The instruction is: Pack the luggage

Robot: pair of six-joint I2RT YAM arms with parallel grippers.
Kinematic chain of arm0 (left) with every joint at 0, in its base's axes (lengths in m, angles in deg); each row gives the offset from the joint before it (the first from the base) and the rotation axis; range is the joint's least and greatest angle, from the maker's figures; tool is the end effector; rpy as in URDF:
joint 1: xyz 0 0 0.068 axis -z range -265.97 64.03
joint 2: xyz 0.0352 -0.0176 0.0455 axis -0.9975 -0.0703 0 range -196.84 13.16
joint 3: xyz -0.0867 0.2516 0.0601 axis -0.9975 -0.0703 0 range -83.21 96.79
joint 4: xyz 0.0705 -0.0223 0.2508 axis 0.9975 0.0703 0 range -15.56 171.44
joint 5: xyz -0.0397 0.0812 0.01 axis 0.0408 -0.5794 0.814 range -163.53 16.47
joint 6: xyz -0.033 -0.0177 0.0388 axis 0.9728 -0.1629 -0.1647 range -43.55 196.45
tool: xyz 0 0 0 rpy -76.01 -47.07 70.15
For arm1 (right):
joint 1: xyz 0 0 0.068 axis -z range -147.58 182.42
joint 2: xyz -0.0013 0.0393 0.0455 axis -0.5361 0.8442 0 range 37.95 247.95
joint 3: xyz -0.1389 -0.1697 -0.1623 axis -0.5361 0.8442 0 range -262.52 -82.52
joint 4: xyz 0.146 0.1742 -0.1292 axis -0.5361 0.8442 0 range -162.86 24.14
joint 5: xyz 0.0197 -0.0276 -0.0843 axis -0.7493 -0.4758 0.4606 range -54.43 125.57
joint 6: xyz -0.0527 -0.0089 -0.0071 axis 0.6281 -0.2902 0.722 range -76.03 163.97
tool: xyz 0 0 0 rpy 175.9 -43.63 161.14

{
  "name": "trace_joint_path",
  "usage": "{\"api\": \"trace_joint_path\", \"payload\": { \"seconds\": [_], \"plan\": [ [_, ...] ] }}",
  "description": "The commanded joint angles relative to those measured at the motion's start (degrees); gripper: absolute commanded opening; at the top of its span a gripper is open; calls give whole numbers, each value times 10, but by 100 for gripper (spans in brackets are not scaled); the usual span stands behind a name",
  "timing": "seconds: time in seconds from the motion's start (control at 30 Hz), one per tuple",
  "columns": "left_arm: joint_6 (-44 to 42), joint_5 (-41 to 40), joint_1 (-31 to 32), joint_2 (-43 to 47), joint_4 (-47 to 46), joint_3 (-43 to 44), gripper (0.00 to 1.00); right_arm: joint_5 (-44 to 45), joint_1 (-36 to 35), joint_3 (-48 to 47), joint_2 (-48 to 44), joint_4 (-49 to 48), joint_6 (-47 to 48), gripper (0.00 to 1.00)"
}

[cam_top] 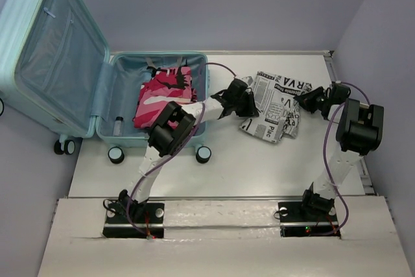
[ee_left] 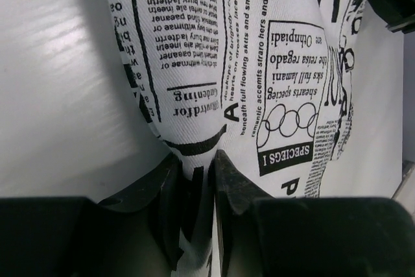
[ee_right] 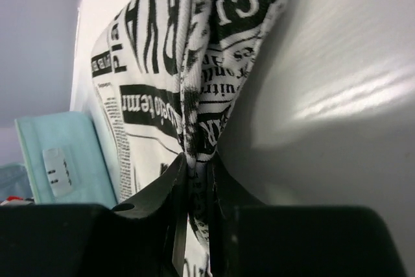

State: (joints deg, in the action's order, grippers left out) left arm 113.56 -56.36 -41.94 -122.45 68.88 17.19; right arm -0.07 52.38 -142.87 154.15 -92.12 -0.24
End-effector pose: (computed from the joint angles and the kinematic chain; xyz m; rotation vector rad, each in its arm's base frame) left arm 0.3790 -0.3811 0.1525 0.3367 2.2602 -1.1216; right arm 0.3891 -0.1192 0.1199 0.8638 2.0450 0.9202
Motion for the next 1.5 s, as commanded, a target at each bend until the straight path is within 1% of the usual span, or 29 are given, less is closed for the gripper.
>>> {"api": "trace_joint_path", "payload": {
  "seconds": [0.0, 0.03, 0.17, 0.33, 0.5, 0.57, 0.63, 0.77, 0.87, 0.9, 0.93, 1.0, 1.03, 1.1, 1.13, 1.17, 1.2, 1.27, 1.3, 1.37, 1.47],
  "plan": [
    [-22, -16, 10, 83, -7, -32, 6, -64, -27, 40, -78, -66, -39, 7],
    [-25, -19, 8, 104, -7, -33, 6, -65, -27, 43, -89, -70, -42, 7],
    [-24, -5, 1, 140, -9, -35, 6, -52, -38, 46, -149, -64, -39, 7],
    [-19, 1, -11, 192, -23, -59, 6, -35, -55, 24, -221, -17, -19, 7],
    [-12, 1, -29, 255, -39, -89, 6, -11, -99, -16, -260, 35, 0, 7],
    [-15, -6, -45, 311, -38, -105, 6, 1, -127, -44, -268, 51, 2, 7],
    [-22, -14, -67, 342, -35, -119, 6, 18, -148, -63, -269, 58, -2, 7],
    [-36, -25, -102, 405, -9, -151, 6, 40, -206, -123, -255, 68, -18, 7],
    [-38, -42, -111, 450, -14, -208, 6, 66, -271, -184, -242, 92, -9, 7],
    [-35, -43, -112, 469, -20, -243, 6, 74, -287, -219, -234, 99, -5, 7],
    [-31, -44, -111, 479, -29, -263, 6, 83, -319, -237, -230, 104, 1, 7],
    [-20, -57, -111, 505, -49, -315, 6, 92, -351, -277, -221, 120, 3, 7],
    [-20, -81, -111, 538, -50, -331, 6, 104, -384, -317, -211, 127, 8, 7],
    [-23, -110, -114, 577, -42, -353, 6, 115, -417, -362, -199, 147, 11, 7],
    [-26, -137, -120, 620, -38, -368, 6, 129, -435, -405, -186, 152, 13, 7],
    [-28, -151, -123, 644, -23, -374, 6, 132, -468, -425, -179, 160, 13, 7],
    [-34, -192, -127, 689, -12, -379, 6, 137, -484, -446, -171, 163, 13, 7],
    [-45, -244, -133, 732, 20, -383, 6, 150, -527, -494, -144, 163, 4, 7],
    [-52, -259, -134, 770, 35, -382, 6, 151, -538, -508, -133, 162, -10, 7],
    [-61, -281, -143, 797, 82, -376, 6, 150, -554, -541, -95, 147, -32, 7],
    [-71, -318, -157, 837, 120, -378, 6, 144, -574, -561, -51, 118, -69, 7]
  ]
}}
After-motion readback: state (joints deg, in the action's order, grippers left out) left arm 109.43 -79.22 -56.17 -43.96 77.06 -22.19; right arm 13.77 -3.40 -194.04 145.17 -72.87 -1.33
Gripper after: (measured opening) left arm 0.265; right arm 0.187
